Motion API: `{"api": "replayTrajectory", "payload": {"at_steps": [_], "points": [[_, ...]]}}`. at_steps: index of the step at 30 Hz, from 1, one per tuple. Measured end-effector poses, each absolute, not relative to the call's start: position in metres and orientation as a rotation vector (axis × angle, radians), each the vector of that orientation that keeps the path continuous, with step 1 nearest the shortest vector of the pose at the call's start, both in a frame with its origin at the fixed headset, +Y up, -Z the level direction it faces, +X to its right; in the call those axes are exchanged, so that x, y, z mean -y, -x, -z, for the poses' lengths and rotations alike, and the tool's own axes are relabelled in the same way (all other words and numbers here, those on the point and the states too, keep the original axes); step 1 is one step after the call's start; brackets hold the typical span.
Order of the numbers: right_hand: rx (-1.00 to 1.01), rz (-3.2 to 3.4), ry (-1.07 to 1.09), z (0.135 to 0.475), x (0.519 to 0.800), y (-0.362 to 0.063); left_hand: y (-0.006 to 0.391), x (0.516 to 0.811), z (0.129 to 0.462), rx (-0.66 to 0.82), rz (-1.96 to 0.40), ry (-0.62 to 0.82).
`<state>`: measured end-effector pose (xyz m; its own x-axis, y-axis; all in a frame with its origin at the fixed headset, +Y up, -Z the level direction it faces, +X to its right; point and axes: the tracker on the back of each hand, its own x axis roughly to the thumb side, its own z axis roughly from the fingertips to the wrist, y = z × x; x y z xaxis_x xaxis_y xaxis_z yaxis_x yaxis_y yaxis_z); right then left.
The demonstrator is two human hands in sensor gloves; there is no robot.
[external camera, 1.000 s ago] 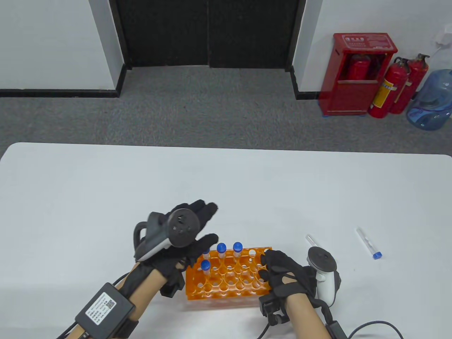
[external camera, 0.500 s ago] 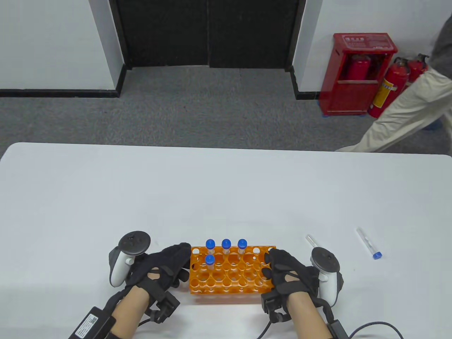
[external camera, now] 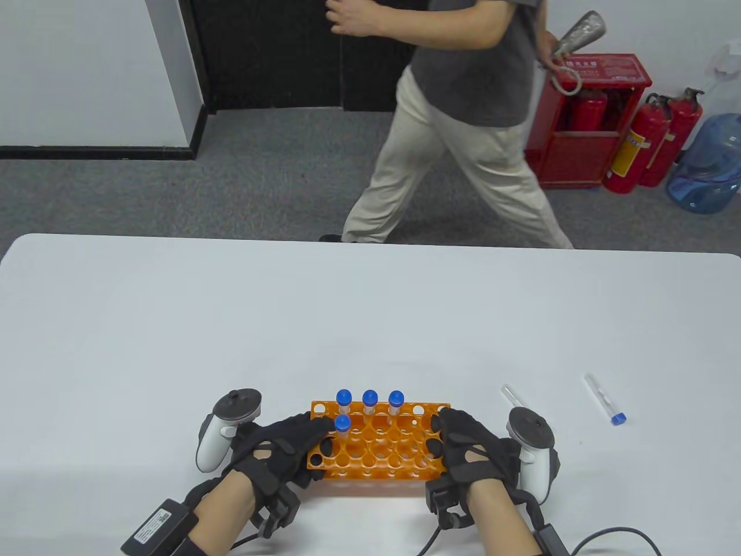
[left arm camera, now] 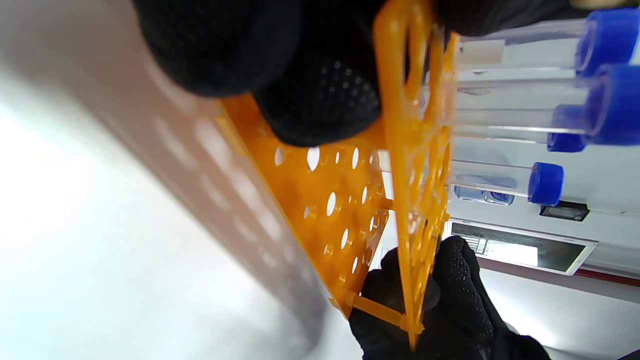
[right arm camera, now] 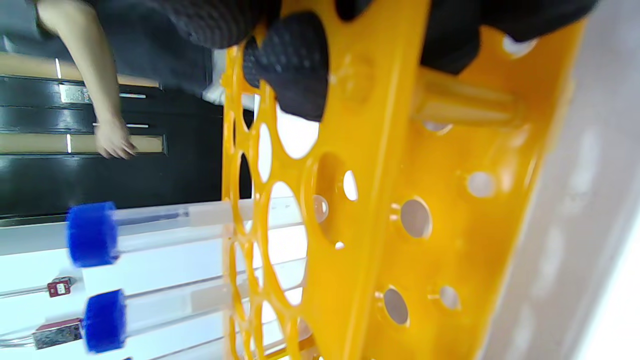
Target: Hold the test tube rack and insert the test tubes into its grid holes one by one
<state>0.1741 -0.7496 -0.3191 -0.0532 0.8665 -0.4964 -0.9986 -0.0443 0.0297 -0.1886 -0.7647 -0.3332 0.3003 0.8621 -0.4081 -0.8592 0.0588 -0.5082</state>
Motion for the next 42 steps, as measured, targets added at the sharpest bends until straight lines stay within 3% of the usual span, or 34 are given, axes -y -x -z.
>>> {"api": "replayTrajectory", "payload": {"at_steps": [4, 8, 14, 15, 19, 33, 42], "points": [[-0.398, -1.636, 0.379, 0.319, 0.742, -0.178, 0.192, 0.764, 0.334, -0.003, -1.33, 0.739], [-0.24, -1.771, 0.381, 0.318, 0.722, -0.194, 0.197, 0.764, 0.335, -0.015, -1.363, 0.728], [0.202, -2.139, 0.529, 0.313, 0.679, -0.251, 0.2, 0.766, 0.334, -0.018, -1.394, 0.737], [0.189, -2.195, 0.663, 0.311, 0.678, -0.265, 0.2, 0.765, 0.334, -0.018, -1.394, 0.735], [0.101, -2.18, 0.839, 0.316, 0.695, -0.287, 0.201, 0.766, 0.335, -0.012, -1.397, 0.732], [-0.281, -2.424, 1.044, 0.356, 0.766, -0.28, 0.199, 0.768, 0.333, -0.003, -1.393, 0.75], [-0.217, -2.402, 0.939, 0.36, 0.759, -0.271, 0.198, 0.77, 0.332, -0.004, -1.386, 0.759]]}}
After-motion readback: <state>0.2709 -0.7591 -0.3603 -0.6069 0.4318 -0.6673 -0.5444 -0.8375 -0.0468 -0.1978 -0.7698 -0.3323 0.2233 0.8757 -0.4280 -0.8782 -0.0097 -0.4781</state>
